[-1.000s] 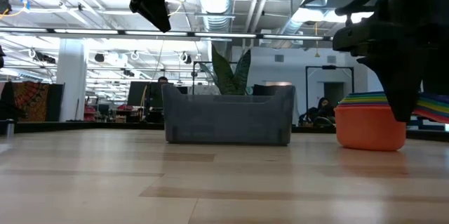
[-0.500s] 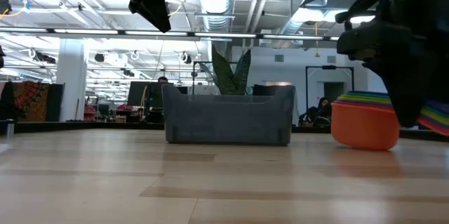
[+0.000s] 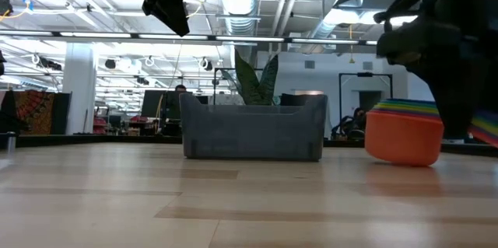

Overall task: Nest measuring cups in basket
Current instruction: Put the nested measuring cups into the black bin

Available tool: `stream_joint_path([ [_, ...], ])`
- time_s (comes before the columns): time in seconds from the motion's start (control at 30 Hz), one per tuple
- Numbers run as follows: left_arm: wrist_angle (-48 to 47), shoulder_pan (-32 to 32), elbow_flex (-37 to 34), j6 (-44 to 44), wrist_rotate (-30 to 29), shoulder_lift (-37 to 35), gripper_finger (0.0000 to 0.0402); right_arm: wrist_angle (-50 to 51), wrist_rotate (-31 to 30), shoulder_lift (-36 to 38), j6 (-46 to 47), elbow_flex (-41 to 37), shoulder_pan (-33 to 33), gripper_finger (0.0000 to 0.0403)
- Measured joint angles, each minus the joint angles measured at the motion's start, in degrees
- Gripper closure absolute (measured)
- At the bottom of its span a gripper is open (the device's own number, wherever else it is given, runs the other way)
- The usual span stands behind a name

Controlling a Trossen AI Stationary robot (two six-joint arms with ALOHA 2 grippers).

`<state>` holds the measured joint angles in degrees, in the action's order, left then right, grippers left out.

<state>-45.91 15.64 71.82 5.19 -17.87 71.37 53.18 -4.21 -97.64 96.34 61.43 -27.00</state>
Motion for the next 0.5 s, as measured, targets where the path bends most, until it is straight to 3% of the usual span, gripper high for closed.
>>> stream_joint_path([
  [0.5, 0.2, 0.0, 0.0, -0.3, -0.4, 0.0, 0.0272, 4.7, -3.5, 7.1, -1.5, 0.1, 0.6, 0.0244],
])
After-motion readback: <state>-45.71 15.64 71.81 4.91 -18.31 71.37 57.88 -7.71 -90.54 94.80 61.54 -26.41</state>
